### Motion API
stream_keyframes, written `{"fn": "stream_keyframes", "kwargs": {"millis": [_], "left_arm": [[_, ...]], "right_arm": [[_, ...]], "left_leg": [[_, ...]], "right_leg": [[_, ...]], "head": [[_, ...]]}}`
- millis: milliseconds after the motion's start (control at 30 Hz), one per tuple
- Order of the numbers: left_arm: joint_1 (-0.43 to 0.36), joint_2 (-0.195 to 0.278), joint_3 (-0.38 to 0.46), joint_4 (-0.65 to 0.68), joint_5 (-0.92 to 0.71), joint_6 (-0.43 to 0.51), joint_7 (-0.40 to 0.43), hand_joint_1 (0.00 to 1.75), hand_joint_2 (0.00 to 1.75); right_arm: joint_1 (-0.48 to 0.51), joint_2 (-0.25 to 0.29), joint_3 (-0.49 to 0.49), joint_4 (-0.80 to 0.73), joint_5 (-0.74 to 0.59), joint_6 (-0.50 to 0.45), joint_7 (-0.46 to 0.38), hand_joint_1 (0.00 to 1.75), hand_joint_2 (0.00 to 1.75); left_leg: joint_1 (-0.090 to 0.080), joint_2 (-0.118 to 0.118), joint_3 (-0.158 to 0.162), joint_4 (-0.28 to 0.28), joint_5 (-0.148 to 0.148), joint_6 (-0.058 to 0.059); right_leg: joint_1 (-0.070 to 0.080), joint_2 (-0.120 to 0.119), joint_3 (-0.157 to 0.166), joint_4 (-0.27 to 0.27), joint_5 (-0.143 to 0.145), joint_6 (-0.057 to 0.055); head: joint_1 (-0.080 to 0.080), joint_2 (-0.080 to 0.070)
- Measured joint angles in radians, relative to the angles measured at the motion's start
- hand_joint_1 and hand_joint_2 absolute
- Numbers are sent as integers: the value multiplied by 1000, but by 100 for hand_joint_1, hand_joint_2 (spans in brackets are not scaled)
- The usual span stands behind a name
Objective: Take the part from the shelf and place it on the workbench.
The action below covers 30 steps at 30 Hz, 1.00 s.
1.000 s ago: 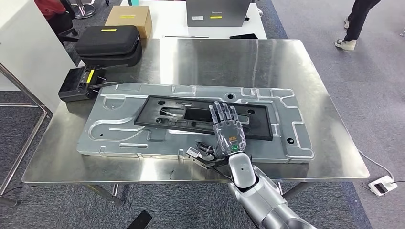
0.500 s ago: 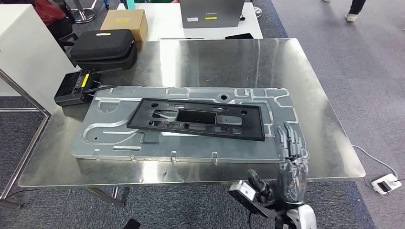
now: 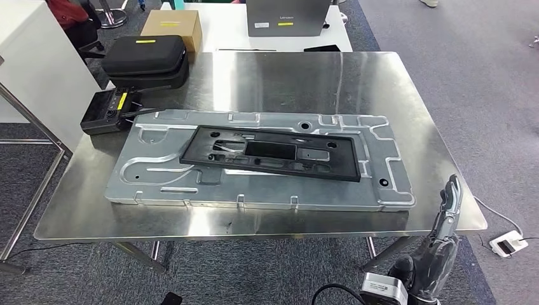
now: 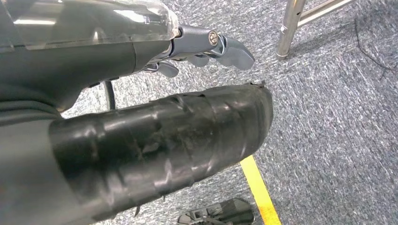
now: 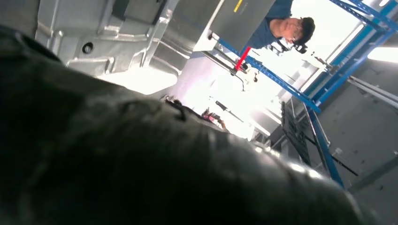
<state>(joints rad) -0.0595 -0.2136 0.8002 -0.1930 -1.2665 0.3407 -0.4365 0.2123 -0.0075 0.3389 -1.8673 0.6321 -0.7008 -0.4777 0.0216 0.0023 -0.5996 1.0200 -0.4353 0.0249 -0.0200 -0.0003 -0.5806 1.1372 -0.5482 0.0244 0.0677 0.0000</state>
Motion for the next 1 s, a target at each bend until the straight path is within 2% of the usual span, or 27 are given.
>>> {"fn": "stream_keyframes", "kwargs": {"millis": [33,67,133,200,233,300,333,367,400,433,467,533,567,600,700,733,767,800,867,900,933,967,1000], "left_arm": [[0,0,0,0,0,0,0,0,0],[-1,0,0,0,0,0,0,0,0],[-1,0,0,0,0,0,0,0,0],[0,0,1,0,0,0,0,0,0],[0,0,1,0,0,0,0,0,0],[0,0,1,0,-1,1,1,0,0],[1,0,1,0,-1,2,2,0,0],[1,0,1,0,-2,3,2,0,0],[2,0,1,0,-3,4,3,0,0],[2,0,1,0,-3,5,3,0,0],[2,0,1,0,-3,6,3,0,0],[0,1,1,0,-3,7,3,0,0],[-1,1,1,0,-3,8,3,0,0],[-1,1,2,0,-3,8,3,0,0],[2,1,5,0,-2,9,5,0,0],[2,1,6,0,-2,9,6,0,0],[1,1,6,0,-2,9,7,0,0],[0,1,6,0,-2,10,7,0,0],[0,1,6,0,-1,10,8,0,0],[1,1,6,0,-1,10,8,0,0],[2,1,7,0,-1,10,8,0,0],[2,1,7,0,0,10,8,0,0],[2,1,8,0,0,10,8,0,0]], "right_arm": [[1,2,-1,-3,0,0,-1,0,0],[2,5,-2,-7,0,0,-2,0,0],[5,10,-3,-11,0,0,-3,0,0],[6,14,-4,-14,-6,0,-5,0,0],[6,17,-5,-16,-14,0,-8,0,0],[9,25,-6,-18,-41,0,-24,0,0],[11,29,-8,-18,-58,0,-37,0,0],[14,34,-11,-19,-74,0,-48,0,0],[18,38,-14,-19,-89,0,-58,0,0],[22,43,-18,-22,-103,0,-66,0,0],[25,47,-22,-24,-112,0,-72,0,0],[30,54,-32,-29,-116,0,-80,0,0],[31,56,-37,-29,-113,0,-81,0,0],[33,57,-43,-29,-109,0,-81,0,0],[44,58,-63,-32,-104,0,-87,0,0],[47,59,-69,-33,-105,0,-91,0,0],[49,59,-75,-35,-106,0,-95,0,0],[51,59,-80,-36,-108,0,-98,0,0],[57,61,-89,-37,-116,0,-102,0,0],[61,62,-94,-37,-122,0,-103,0,0],[64,63,-100,-37,-128,0,-105,0,0],[66,65,-104,-37,-136,0,-107,0,0],[68,67,-108,-37,-142,0,-110,0,0]], "left_leg": [[-2,0,-1,1,2,-5],[-3,-1,-1,2,5,-10],[-6,-1,-2,0,11,-22],[-4,-1,-6,4,8,-33],[-2,-1,-14,23,-11,-38],[0,-2,-50,120,-89,-43],[0,-2,-72,186,-131,-44],[0,-2,-87,243,-160,-45],[-1,-2,-88,270,-169,-44],[-1,-2,-70,260,-160,-42],[-3,-2,-33,211,-137,-37],[-9,-2,51,76,-96,-23],[-12,-2,76,29,-85,-17],[-16,-2,85,6,-83,-12],[-17,0,81,-8,-65,0],[-14,1,79,-14,-56,7],[-11,3,75,-20,-47,12],[-10,5,69,-22,-39,16],[-10,6,51,-20,-28,20],[-10,7,42,-17,-23,19],[-10,7,32,-14,-19,18],[-10,8,23,-9,-15,16],[-10,8,15,-4,-12,14]], "right_leg": [[1,1,33,-62,19,-4],[3,1,53,-102,29,-8],[9,3,53,-115,36,-19],[8,2,48,-117,47,-34],[7,0,44,-120,53,-43],[7,-4,32,-121,65,-56],[10,-5,24,-119,69,-60],[13,-6,16,-116,73,-62],[15,-7,9,-113,76,-62],[17,-7,2,-109,78,-62],[19,-7,-3,-105,79,-61],[23,-6,-8,-97,81,-57],[23,-6,-11,-94,84,-53],[23,-7,-13,-92,87,-48],[19,-6,-17,-95,96,-28],[19,-5,-21,-86,84,-21],[17,-3,-31,-60,58,-16],[14,-2,-48,-15,19,-12],[10,-1,-90,108,-60,-4],[9,-1,-102,154,-80,-1],[7,-1,-98,170,-80,1],[5,-1,-74,144,-63,2],[3,-2,-32,84,-35,2]], "head": [[0,0],[0,0],[-1,0],[-1,0],[-1,0],[-2,0],[-2,0],[-2,0],[-2,0],[-2,0],[-2,0],[-1,0],[-1,0],[-1,0],[-2,0],[-1,0],[0,0],[1,0],[2,0],[2,0],[2,0],[2,0],[2,0]]}}
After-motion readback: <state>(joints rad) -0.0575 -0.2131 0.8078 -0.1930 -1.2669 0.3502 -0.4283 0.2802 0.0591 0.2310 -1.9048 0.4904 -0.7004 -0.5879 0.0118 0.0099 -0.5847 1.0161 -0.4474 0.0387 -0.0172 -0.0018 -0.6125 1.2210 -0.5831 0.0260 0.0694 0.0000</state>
